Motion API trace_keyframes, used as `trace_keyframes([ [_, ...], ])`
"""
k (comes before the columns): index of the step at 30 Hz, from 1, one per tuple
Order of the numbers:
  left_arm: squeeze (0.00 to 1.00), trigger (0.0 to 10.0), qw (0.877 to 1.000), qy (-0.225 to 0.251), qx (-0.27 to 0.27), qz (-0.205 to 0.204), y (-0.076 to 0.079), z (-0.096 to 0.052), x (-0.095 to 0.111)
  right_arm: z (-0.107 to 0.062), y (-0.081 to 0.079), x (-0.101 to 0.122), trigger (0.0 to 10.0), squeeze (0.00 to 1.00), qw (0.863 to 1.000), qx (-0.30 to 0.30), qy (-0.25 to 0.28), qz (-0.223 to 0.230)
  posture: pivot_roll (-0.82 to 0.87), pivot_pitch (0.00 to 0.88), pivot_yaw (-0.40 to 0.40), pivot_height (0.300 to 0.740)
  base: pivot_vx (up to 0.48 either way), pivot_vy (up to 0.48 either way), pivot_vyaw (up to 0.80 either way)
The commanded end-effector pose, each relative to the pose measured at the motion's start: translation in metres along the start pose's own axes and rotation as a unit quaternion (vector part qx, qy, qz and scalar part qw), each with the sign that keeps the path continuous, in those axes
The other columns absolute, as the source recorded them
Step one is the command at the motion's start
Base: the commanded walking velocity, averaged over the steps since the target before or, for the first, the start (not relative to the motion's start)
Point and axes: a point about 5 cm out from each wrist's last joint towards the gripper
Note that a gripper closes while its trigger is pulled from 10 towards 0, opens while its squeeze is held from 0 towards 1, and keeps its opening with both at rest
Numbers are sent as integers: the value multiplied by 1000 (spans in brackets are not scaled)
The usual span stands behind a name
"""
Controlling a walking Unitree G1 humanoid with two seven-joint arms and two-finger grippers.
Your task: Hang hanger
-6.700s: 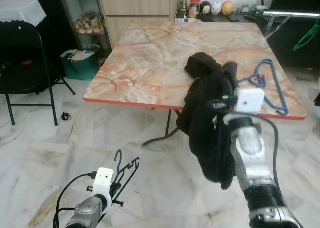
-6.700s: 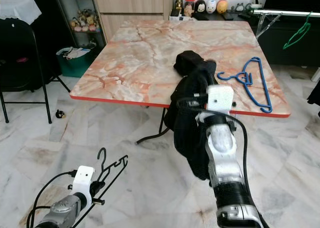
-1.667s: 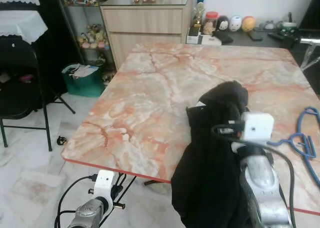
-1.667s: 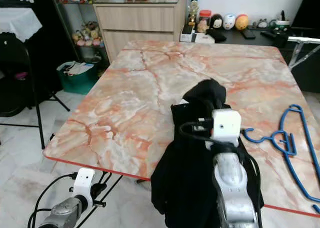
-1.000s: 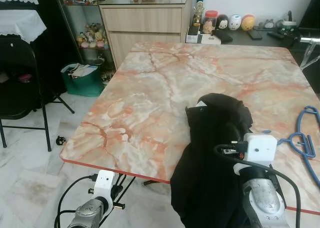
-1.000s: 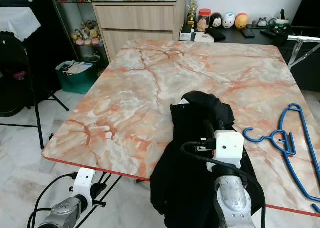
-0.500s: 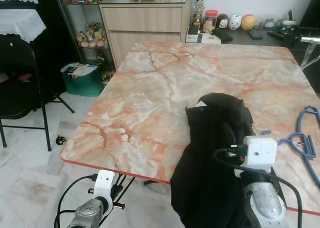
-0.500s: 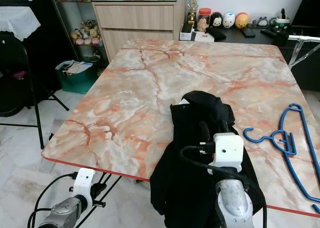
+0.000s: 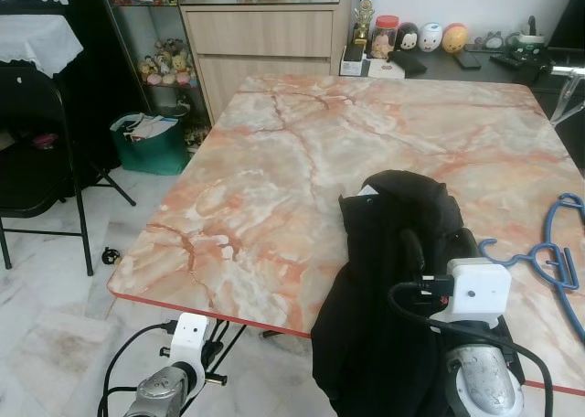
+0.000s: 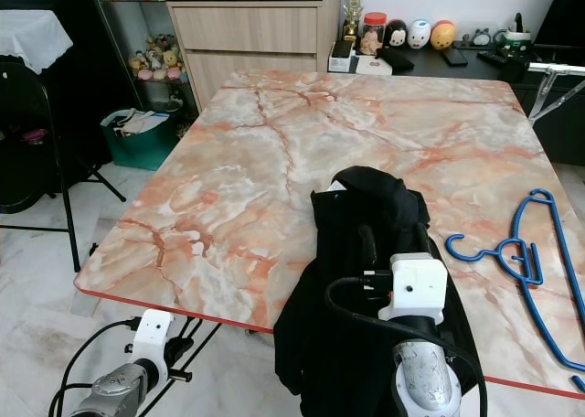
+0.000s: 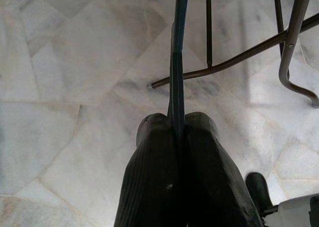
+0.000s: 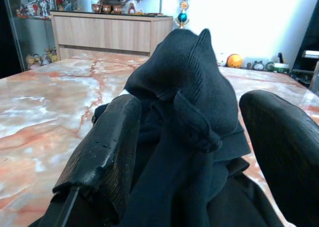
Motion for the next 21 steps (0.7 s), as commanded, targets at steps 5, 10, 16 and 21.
trace_keyframes([
  [5, 0, 10000, 1000, 0, 7, 3, -5, -2, -1, 6, 7, 5, 10000, 0, 1000, -9, 15, -11, -24, 0, 52, 740, 0, 0, 0],
  [10, 0, 10000, 1000, -2, 5, 0, -3, -2, -3, 9, 11, 6, 10000, 0, 1000, -14, 18, -16, -25, 0, 47, 740, 0, 0, 0],
  [16, 0, 10000, 1000, 1, 1, -3, -2, -2, -3, 10, 5, 6, 10000, 0, 1000, -6, 19, -13, -25, 0, 45, 740, -80, 0, 0],
  [21, 0, 10000, 1000, 3, -1, -2, -1, -1, -1, 12, 5, 7, 10000, 0, 1000, -5, 21, -16, -26, 0, 45, 740, 0, 0, 0],
])
Point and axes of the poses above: a point about 5 cm out from each wrist's last joint towards the gripper, its own z axis pointing out of the wrist towards the gripper, its own x axis along the axis of the wrist's last joint, y = z × x, and after that the axes turned 1 degree about z, right-handed
